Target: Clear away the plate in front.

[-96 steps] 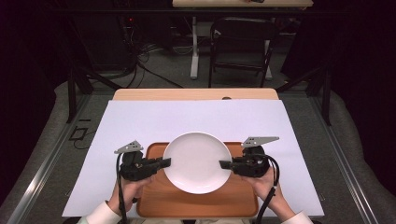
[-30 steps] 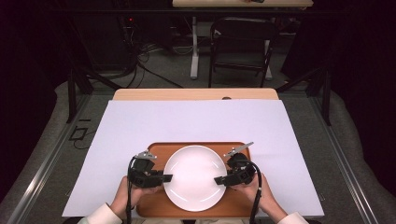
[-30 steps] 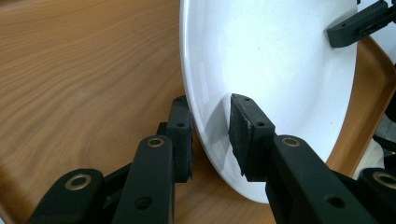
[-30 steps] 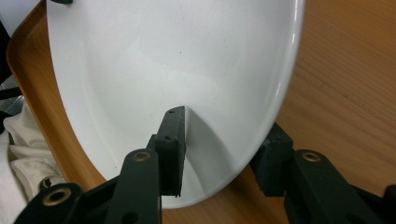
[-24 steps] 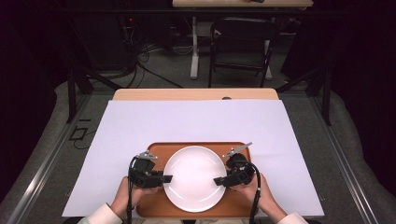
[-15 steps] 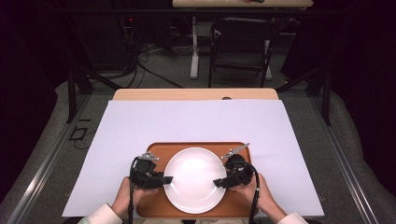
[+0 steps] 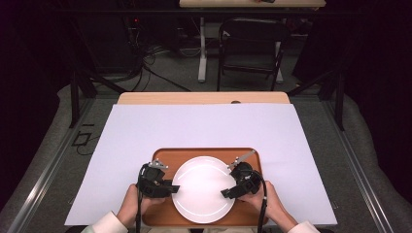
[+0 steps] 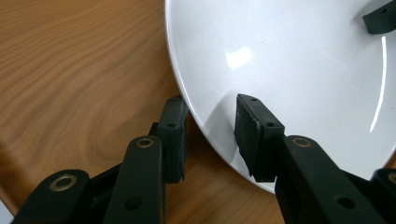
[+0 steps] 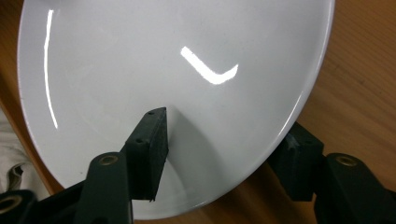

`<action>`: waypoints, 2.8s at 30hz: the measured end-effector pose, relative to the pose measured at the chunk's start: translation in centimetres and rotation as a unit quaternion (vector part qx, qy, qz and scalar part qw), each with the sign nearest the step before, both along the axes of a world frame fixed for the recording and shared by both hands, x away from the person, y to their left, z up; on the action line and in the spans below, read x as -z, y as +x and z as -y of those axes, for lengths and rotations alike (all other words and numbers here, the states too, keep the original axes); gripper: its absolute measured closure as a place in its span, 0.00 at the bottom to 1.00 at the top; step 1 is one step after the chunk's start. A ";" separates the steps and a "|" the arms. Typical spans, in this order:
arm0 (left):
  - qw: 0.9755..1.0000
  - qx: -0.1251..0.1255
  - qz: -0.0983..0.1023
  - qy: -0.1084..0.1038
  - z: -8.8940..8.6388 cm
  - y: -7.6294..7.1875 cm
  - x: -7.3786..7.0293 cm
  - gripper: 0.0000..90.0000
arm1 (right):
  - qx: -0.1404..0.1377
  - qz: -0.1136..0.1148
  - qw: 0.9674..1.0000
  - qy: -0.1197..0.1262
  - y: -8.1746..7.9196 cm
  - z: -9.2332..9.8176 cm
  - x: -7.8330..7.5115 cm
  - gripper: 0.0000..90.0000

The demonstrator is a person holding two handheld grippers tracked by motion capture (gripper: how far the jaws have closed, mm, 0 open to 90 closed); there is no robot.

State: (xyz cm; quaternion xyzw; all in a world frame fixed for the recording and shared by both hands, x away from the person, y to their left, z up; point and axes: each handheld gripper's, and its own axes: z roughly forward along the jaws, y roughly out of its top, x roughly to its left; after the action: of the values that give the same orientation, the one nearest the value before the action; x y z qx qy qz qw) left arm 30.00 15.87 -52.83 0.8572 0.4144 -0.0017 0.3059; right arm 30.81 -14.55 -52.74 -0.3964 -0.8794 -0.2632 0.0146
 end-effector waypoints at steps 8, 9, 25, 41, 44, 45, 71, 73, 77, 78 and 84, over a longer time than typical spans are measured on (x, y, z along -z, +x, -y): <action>1.000 0.000 -0.011 0.004 -0.3 0.3 0.3 0.70 | -0.005 0.002 1.000 -0.012 0.1 -0.2 0.3 0.44; 1.000 0.000 -0.011 0.005 -0.3 0.3 0.3 0.70 | -0.002 0.000 1.000 -0.010 0.1 -0.4 0.3 0.44; 1.000 0.008 -0.021 0.004 -0.2 0.3 0.4 0.70 | -0.012 0.018 0.999 -0.043 -0.3 -0.8 0.2 0.44; 0.997 0.022 0.062 -0.029 -0.8 -0.3 -2.7 0.32 | -0.014 0.084 0.996 -0.006 -0.7 0.8 -2.0 0.12; 0.996 0.035 0.083 -0.026 -0.8 -0.7 -3.4 0.26 | -0.017 0.104 0.994 -0.001 -0.9 1.2 -2.6 0.10; 0.995 0.037 0.093 -0.028 -0.9 -0.9 -3.7 0.22 | -0.017 0.116 0.993 0.001 -1.1 1.4 -3.0 0.08; 0.978 -0.037 0.203 -0.042 -8.0 -4.2 -5.5 0.12 | 0.047 0.230 0.972 0.028 -5.4 8.8 -6.2 0.00; 0.977 -0.048 0.202 -0.041 -8.7 -4.4 -5.3 0.12 | 0.060 0.224 0.972 0.032 -5.9 9.7 -6.0 0.00; 0.977 -0.061 0.197 -0.046 -9.4 -4.5 -5.1 0.12 | 0.078 0.220 0.972 0.031 -6.7 10.9 -5.7 0.00; 0.978 -0.063 0.193 -0.047 -9.5 -4.5 -5.0 0.12 | 0.083 0.218 0.972 0.031 -7.0 11.3 -5.5 0.00; 0.980 -0.070 0.183 -0.042 -9.8 -4.3 -4.7 0.09 | 0.096 0.200 0.975 0.027 -8.2 12.7 -4.6 0.00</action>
State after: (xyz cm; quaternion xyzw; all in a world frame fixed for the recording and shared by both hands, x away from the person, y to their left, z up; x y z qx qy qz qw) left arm 25.73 25.68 -48.17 0.7983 0.4103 0.1594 0.4112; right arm 22.63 -27.24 -48.10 -0.4176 -0.8151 -0.3608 -0.1760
